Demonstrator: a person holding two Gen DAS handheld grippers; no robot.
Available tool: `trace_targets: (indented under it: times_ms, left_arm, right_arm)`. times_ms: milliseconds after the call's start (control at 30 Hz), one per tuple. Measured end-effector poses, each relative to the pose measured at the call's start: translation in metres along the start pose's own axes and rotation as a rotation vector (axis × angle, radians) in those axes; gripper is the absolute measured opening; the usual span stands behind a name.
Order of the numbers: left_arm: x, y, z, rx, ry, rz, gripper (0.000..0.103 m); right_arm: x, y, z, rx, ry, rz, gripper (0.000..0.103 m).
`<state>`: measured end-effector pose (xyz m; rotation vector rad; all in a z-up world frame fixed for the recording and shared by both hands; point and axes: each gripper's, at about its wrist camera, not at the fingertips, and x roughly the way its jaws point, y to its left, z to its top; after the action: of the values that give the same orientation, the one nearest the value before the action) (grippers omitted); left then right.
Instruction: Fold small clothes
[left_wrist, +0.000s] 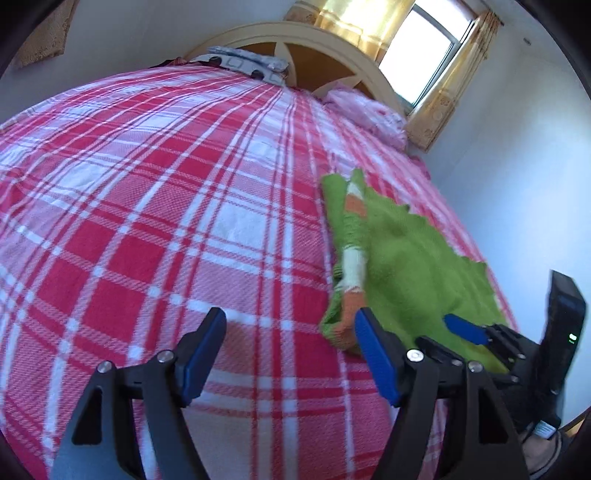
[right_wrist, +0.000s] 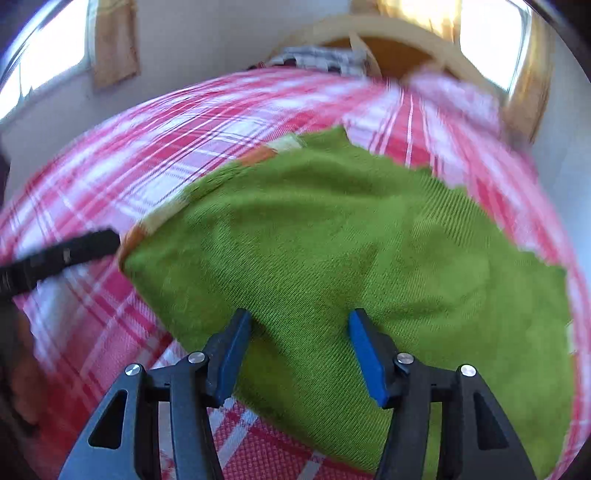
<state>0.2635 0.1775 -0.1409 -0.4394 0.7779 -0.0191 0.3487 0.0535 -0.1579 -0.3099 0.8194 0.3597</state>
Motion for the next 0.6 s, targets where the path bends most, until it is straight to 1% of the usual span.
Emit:
trace_targets:
  times_ms: [33,100,133,167,233,300,333,367,433,467,533,600]
  left_arm:
    - [-0.001,0.0,0.001,0.019,0.007,0.022,0.075]
    - [-0.004,-0.001,0.002,0.06,-0.005,0.087,0.075]
    - [-0.004,-0.002,0.003,0.077,-0.001,0.106,0.075]
    - [-0.004,-0.001,0.003,0.083,0.003,0.11,0.075]
    - [-0.004,0.0,0.003,0.095,0.012,0.152,0.075]
    - [-0.004,0.003,0.002,0.102,0.02,0.154,0.075]
    - [-0.004,0.004,0.002,0.103,0.022,0.167,0.075]
    - [-0.003,0.005,0.001,0.106,0.026,0.178,0.075]
    - [-0.003,0.007,0.001,0.104,0.032,0.177,0.075]
    - [-0.003,0.006,0.001,0.102,0.031,0.179,0.075]
    - [-0.001,0.004,0.001,0.111,0.036,0.185,0.075]
    - [0.0,0.003,0.001,0.119,0.037,0.191,0.075]
  right_arm:
    - [-0.005,-0.001,-0.004,0.006,-0.002,0.015,0.058]
    - [-0.008,-0.005,-0.006,0.022,-0.004,0.037,0.058]
    - [-0.007,-0.007,-0.006,0.023,-0.004,0.042,0.058]
    - [-0.006,-0.006,-0.005,0.02,-0.001,0.044,0.058]
    - [-0.006,-0.006,-0.008,0.015,0.003,0.045,0.058]
    - [-0.006,-0.006,-0.01,0.021,0.002,0.051,0.058]
    - [-0.009,-0.005,-0.012,0.022,0.0,0.05,0.058]
    - [-0.011,-0.005,-0.011,0.023,-0.004,0.045,0.058]
    - [-0.017,-0.002,-0.007,0.031,-0.021,0.053,0.058]
    - [-0.02,0.001,-0.003,0.032,-0.04,0.077,0.058]
    - [-0.023,0.012,0.008,0.012,-0.07,0.089,0.058]
    - [-0.018,0.021,0.017,-0.011,-0.066,0.097,0.058]
